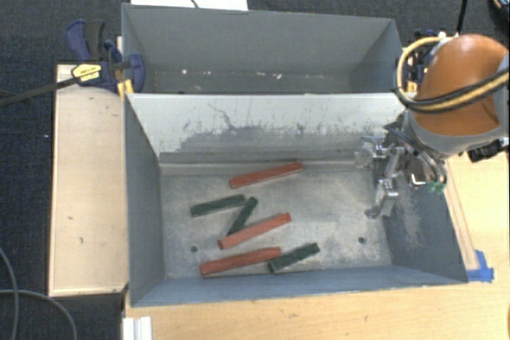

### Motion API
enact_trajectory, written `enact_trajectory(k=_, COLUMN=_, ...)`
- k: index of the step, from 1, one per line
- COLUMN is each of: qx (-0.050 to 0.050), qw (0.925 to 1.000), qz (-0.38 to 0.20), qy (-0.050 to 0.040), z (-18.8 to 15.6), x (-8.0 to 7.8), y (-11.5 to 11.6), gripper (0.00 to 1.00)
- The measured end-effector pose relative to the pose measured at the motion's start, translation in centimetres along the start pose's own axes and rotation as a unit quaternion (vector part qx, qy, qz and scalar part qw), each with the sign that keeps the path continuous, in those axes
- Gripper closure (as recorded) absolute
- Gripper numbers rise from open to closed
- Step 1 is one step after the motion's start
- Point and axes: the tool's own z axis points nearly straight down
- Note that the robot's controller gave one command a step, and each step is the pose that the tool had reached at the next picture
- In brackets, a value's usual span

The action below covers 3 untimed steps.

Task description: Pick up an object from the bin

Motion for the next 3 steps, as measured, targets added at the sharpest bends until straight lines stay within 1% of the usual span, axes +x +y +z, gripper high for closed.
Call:
enact_trajectory(k=1, qx=-0.001, qw=0.9841, qz=-0.178, qy=-0.0012, z=10.7, x=-0.5, y=11.9, gripper=0.00)
enact_trajectory(k=2, qx=-0.001, qw=0.9957, qz=-0.093, qy=-0.0034, z=10.8, x=-0.2, y=18.0, gripper=0.00)
enact_trajectory(k=3, qx=0.000, qw=0.9956, qz=-0.093, qy=-0.0034, z=10.8, x=-0.2, y=17.7, gripper=1.00)
